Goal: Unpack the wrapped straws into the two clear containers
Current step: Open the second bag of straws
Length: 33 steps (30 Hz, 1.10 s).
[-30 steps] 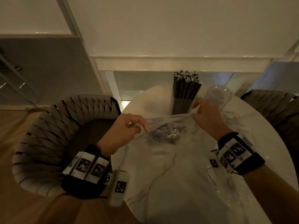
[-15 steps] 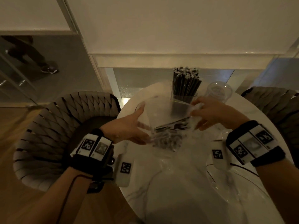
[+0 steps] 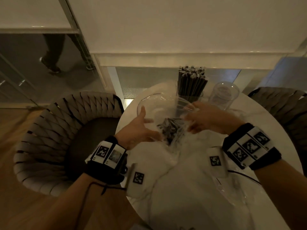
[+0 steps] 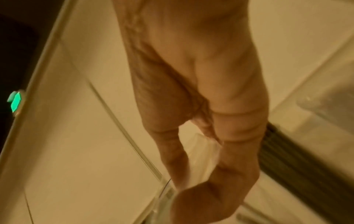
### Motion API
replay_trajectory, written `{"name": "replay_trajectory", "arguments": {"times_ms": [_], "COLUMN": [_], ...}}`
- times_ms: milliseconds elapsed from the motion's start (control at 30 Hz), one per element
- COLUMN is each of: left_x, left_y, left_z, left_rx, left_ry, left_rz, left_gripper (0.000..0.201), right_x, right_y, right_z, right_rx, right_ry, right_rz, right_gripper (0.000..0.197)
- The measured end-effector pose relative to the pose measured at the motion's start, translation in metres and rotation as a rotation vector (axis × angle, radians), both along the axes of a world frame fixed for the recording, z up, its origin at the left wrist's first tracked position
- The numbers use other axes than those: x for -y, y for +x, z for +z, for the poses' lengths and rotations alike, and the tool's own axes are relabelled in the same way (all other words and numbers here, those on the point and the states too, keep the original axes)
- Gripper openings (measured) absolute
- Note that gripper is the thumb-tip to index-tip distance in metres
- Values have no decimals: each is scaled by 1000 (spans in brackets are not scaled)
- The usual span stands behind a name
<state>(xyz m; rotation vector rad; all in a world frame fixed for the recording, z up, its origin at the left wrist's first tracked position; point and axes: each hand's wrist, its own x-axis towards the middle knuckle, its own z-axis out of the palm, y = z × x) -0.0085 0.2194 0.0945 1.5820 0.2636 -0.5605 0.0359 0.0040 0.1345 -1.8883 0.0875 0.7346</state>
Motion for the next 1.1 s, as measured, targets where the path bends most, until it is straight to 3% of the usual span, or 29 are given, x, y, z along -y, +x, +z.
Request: {"name": "replay_trajectory", "arguments": {"times_ms": [67, 167, 233, 300, 333, 367, 433, 467, 533, 567, 633, 733, 800, 867, 1000, 1033, 1100], "left_x": [10, 3, -6, -11, -12, -12, -10, -8, -2, 2, 9, 6, -1, -1, 10, 13, 21], "left_y": [-1, 3, 7, 9, 11, 13, 15, 14, 12, 11, 10, 14, 16, 14, 14, 13, 9], "left_z": [0, 5, 11, 15, 15, 15, 16, 15, 8, 4, 1, 6, 7, 7, -1, -4, -7], "left_rx": [-9, -5, 75, 212, 250, 248, 160, 99, 15, -2, -20, -95, -151, -182, -189, -165, -135], "left_ry": [-115, -94, 175, 500, 560, 522, 311, 209, 49, -5, -107, -369, -572, -642, -523, -454, -356], "left_rz": [68, 167, 127, 46, 54, 96, 217, 243, 226, 216, 230, 343, 411, 447, 491, 463, 376], "left_gripper": [120, 106, 92, 66, 50, 35, 26, 31, 71, 92, 111, 111, 116, 124, 126, 120, 115], "right_x": [-5, 2, 10, 11, 9, 8, 6, 6, 0, -4, -12, -12, -8, -11, -25, -26, -28], "right_y": [-7, -5, 2, 8, 11, 14, 18, 18, 13, 10, 2, 4, 12, 16, 12, 7, -3], "right_z": [-2, 3, 4, 2, 0, -3, -9, -12, -20, -26, -30, -19, -15, -19, -37, -39, -42], "right_rx": [-21, 108, 184, 247, 276, 307, 285, 214, 49, 12, 13, -18, -110, -193, -135, -69, 44], "right_ry": [67, -85, -240, -314, -307, -285, -166, -86, 53, 112, 217, 445, 613, 679, 637, 581, 388], "right_rz": [76, 20, -63, -69, -86, -125, -233, -250, -106, 0, 101, -32, -224, -414, -683, -687, -473], "right_gripper": [46, 41, 34, 24, 20, 19, 21, 26, 41, 47, 50, 31, 24, 20, 19, 13, 8]}}
